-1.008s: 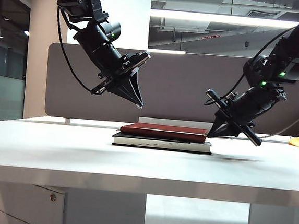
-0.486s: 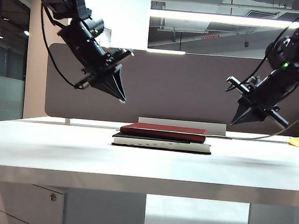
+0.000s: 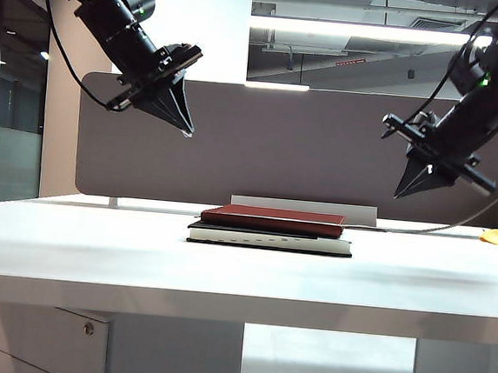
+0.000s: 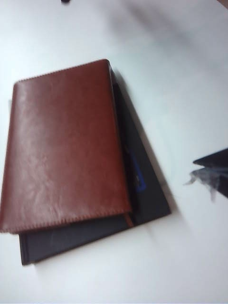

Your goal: Pick up the red book and place it on top of the black book.

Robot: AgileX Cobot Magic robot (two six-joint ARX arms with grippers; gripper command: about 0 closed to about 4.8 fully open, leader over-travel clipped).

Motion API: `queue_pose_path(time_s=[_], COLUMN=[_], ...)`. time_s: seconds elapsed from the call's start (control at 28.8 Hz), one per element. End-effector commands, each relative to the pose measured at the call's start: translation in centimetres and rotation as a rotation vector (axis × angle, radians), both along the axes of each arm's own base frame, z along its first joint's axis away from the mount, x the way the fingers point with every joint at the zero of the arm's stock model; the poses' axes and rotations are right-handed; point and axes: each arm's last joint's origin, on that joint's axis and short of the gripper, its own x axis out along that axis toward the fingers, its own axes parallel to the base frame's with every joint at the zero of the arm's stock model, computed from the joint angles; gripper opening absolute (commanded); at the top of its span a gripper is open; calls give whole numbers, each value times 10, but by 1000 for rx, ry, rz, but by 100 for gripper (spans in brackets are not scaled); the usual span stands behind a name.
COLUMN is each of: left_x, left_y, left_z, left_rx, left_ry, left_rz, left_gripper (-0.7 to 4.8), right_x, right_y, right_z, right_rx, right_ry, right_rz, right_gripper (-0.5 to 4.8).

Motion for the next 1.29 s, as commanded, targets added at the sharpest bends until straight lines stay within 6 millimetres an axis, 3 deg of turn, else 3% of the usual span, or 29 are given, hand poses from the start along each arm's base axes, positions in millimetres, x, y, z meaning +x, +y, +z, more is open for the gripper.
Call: queue_pose_path(time_s=[0.03, 0.24, 0.49, 0.9, 1.29], left_x=[-6, -23, -46, -67, -103], left_y=[3, 7, 12, 17, 25], left_z=[14, 47, 80, 101, 133], left_rx=[21, 33, 22, 29, 27], left_ry=[-40, -123, -187, -190, -221], left_rz=[7, 35, 40, 51, 53], left_gripper=[-6, -6, -6, -6, -6], right_x=[-9, -27, -42, -64, -92], right_y=[-3, -5, -5, -5, -5], right_z=[21, 56, 77, 101, 133], right_rx=[-73, -94, -97, -111, -107], right_ry=[-44, -103, -122, -130, -170], right_rz=[5, 7, 8, 25, 30], right_gripper=[-1, -1, -1, -1, -1])
